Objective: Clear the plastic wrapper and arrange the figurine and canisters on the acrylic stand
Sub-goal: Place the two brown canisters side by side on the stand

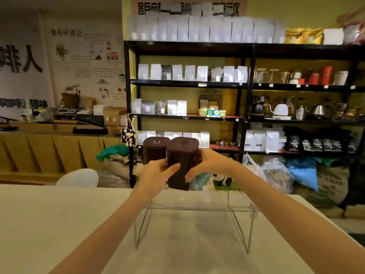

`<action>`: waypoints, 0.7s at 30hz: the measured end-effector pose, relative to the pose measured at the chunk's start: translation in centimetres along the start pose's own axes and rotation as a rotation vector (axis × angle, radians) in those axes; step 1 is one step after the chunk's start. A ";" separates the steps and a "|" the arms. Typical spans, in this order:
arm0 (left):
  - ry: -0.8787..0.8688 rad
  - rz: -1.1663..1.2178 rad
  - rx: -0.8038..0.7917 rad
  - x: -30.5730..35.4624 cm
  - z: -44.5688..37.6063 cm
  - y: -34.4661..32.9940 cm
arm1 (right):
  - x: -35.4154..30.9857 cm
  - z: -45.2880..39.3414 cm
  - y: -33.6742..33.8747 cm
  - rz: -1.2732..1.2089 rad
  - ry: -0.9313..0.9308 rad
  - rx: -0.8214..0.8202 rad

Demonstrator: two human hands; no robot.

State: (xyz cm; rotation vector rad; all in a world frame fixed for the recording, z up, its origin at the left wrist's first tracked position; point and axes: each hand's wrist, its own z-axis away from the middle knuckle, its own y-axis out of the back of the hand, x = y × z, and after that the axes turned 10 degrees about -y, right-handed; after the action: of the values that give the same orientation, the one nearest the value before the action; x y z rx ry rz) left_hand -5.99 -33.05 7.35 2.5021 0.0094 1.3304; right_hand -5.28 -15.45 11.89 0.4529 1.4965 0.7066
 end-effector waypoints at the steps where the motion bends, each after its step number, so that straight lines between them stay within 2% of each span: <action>1: 0.002 -0.008 0.003 -0.2 0.0 -0.2 | 0.1 -0.3 0.0 0.023 -0.006 -0.004; 15: 0.014 -0.149 -0.004 -1.5 -1.6 -1.0 | 0.7 -3.1 1.2 0.130 -0.083 -0.036; 21: -0.074 -0.515 -0.008 -1.5 -2.5 -1.4 | 1.1 -3.6 1.3 0.091 -0.083 -0.014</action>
State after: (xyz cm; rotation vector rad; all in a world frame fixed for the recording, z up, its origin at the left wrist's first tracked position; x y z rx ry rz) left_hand -8.67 -31.30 7.09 2.3145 0.5872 1.0167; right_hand -9.06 -14.27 11.76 0.5364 1.3994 0.7606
